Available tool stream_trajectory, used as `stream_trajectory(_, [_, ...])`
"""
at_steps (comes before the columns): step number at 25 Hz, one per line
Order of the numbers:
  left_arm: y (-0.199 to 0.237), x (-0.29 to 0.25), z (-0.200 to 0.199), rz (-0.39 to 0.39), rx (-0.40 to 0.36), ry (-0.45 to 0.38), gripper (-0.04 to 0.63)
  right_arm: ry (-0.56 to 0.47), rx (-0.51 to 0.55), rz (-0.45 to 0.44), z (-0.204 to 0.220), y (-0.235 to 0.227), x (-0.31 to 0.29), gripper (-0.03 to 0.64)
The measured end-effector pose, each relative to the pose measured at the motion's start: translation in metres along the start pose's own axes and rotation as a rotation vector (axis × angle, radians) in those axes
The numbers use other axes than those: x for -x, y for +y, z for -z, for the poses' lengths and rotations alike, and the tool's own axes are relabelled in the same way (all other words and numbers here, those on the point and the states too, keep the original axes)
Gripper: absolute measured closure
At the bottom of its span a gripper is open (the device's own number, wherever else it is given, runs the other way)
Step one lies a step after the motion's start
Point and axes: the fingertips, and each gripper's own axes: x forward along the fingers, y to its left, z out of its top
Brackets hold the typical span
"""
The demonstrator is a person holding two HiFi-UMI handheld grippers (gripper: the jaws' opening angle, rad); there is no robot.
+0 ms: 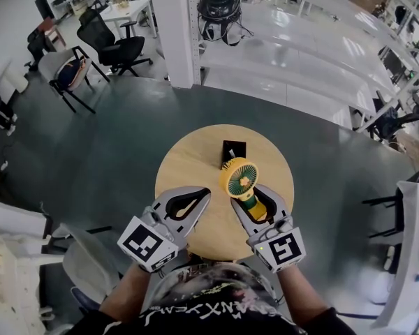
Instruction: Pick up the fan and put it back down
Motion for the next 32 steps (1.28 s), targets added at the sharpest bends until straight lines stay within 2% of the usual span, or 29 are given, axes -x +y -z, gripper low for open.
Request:
stream_trajectory(19, [0.005,0.006,0.003,-0.025,0.003,0.022,0.578,0.337,-0.065,-0.001,0.167,-0.007,-0.028,0.433])
stream_trajectory(26, [0.004,0.011,0.006,-0.027,0.006,0.026,0.578,0.476,-0.056,-0.023,0.232,-0.004,-0.028,0.433])
stream_trajectory(32, [0.004,0.012,0.006,-0.029,0.007,0.032,0.578,0.574,-0.037,-0.033,0.271,-0.005,-0.026,0.433])
